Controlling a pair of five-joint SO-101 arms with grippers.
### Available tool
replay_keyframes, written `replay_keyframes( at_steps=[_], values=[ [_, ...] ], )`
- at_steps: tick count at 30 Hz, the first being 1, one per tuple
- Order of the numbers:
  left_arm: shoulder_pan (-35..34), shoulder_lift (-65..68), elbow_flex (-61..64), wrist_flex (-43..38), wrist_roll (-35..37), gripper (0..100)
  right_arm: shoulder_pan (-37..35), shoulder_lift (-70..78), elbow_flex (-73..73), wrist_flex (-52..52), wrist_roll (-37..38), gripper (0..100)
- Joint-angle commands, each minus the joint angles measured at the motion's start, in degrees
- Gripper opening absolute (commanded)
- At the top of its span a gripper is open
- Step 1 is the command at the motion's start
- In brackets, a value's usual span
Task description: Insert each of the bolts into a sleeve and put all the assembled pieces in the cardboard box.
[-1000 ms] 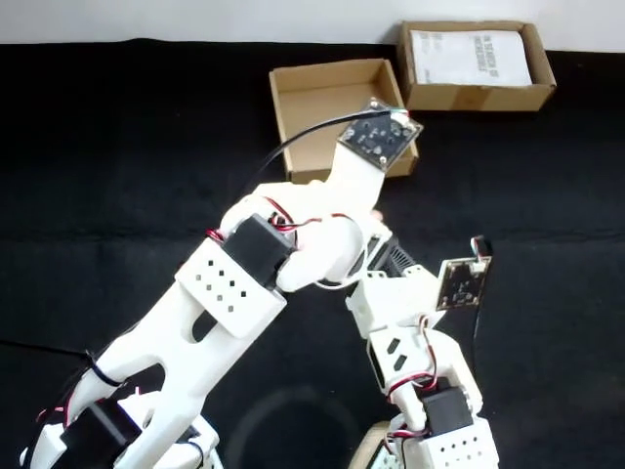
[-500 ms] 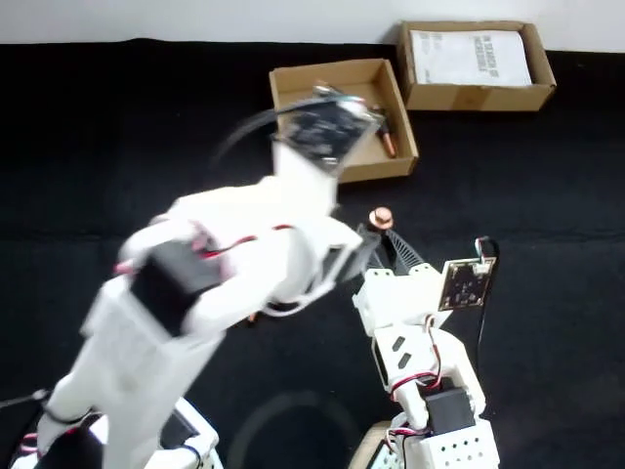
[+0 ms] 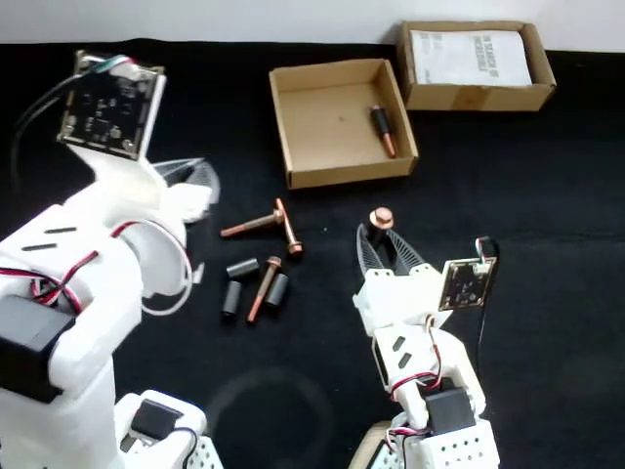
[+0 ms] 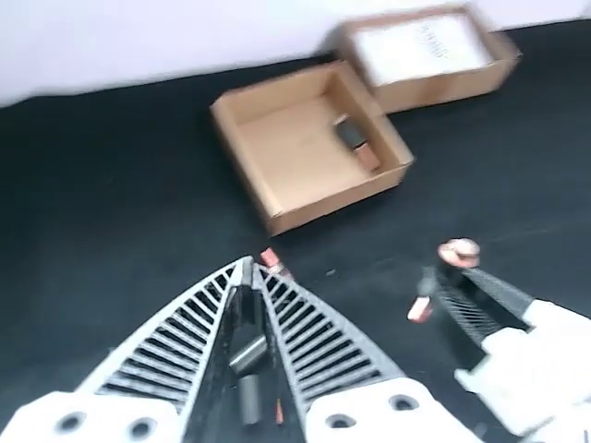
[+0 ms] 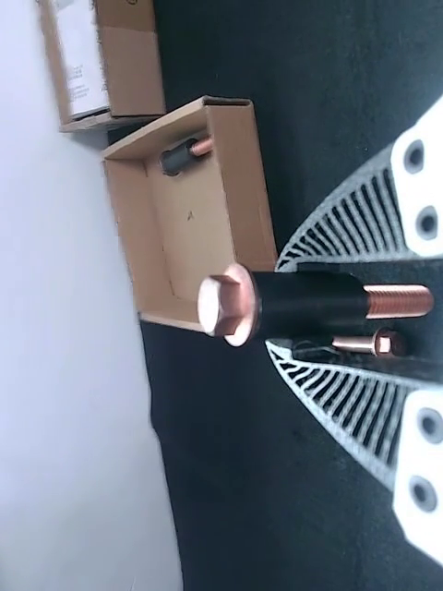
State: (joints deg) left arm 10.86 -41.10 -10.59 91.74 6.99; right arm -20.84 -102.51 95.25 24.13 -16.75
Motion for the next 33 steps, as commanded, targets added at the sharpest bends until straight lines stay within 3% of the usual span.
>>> replay_keyframes(
  at_steps=[1,6,15,33],
  values=[
    [-6.20,-2.77,7.16,-0.26,-0.18,1,0.40,-0.48,-5.76,5.32,0.53,0.8],
    [-13.14,-4.88,20.97,-4.22,-0.18,1,0.31,4.44,-16.48,14.73,0.53,0.8],
    [-23.96,-13.49,49.19,-22.68,-0.18,1,0.04,28.09,-38.29,15.69,0.53,0.8],
    [-25.27,-36.70,88.31,-53.98,-0.18,1,0.31,79.08,-79.34,15.69,0.70,0.8]
  ],
)
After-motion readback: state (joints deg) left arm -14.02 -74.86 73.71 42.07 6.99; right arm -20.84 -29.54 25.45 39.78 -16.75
